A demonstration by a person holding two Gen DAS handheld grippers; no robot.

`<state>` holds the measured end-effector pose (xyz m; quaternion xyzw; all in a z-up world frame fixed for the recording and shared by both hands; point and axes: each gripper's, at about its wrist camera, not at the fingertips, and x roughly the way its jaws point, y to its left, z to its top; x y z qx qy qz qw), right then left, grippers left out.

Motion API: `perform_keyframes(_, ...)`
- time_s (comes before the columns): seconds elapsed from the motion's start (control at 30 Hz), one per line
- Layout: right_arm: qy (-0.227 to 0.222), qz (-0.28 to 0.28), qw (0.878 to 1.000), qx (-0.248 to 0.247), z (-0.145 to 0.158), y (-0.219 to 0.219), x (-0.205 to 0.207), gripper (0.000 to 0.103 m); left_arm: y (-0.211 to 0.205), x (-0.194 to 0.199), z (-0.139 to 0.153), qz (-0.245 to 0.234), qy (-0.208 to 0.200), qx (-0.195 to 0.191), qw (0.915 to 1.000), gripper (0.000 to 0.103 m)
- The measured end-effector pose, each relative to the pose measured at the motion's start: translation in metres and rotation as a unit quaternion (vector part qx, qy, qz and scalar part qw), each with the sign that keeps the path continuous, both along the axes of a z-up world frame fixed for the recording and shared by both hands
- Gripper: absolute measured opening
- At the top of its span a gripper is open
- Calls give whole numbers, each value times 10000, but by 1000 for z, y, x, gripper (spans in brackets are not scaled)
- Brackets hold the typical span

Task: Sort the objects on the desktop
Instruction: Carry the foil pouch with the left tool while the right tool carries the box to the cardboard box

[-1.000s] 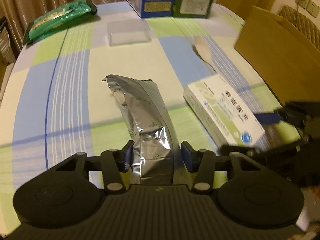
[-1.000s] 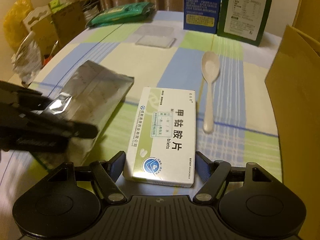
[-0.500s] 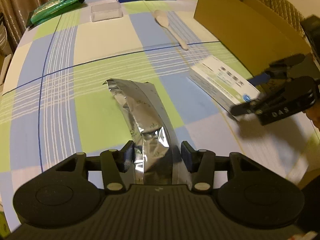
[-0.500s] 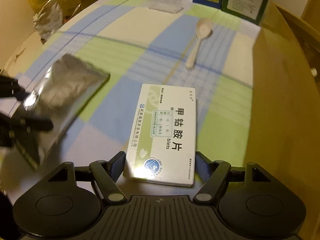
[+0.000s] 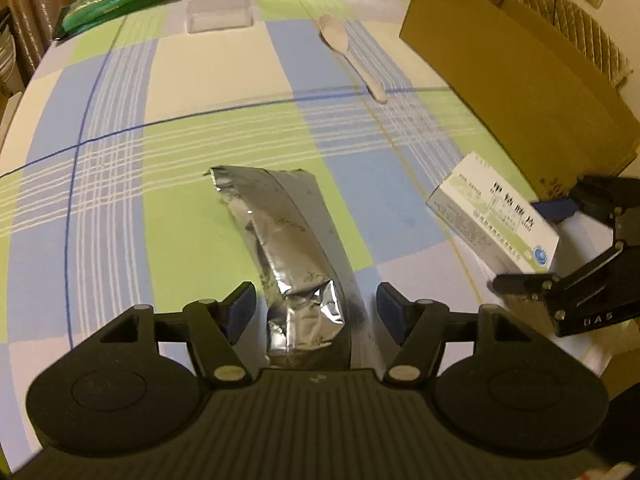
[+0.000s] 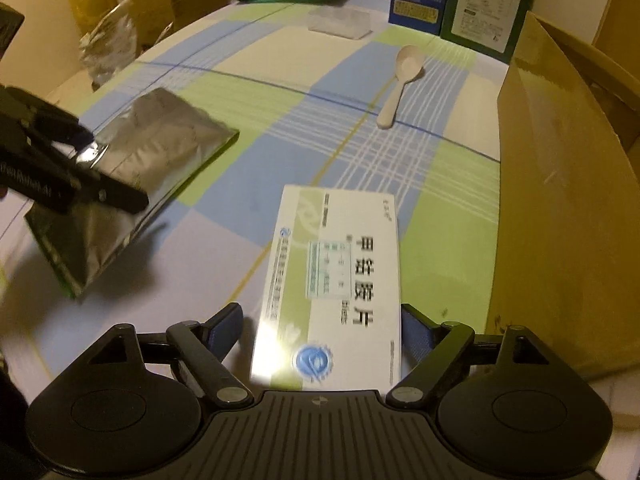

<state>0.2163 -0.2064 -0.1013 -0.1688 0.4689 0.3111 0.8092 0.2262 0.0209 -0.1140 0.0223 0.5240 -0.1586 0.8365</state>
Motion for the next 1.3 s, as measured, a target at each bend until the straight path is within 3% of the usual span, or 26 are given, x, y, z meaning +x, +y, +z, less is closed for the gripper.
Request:
perform_keyframes(0.17,5,-192,9998,54,-5,5,6,81,-8,3,-6,-175,104,282,9994,59)
perform_keyframes(0.4,18,-318,9994,164,-5,5,10,80,-7,4,-7,-214,137,271,9993,53)
perform_keyframes(0.53,-20,-376,9991,199,-3,5,13,68,-5,4,-4,-145,119,181,9997,48)
perform_keyframes(1.07,-50,-182,9998,44,-4,17,16,68,-6,7,-1,-93,100,188,9997,51)
perform_keyframes(1.3,-95,-278,9994,188,5,15,17,68,-2,5,6,1,68,35,10000,38)
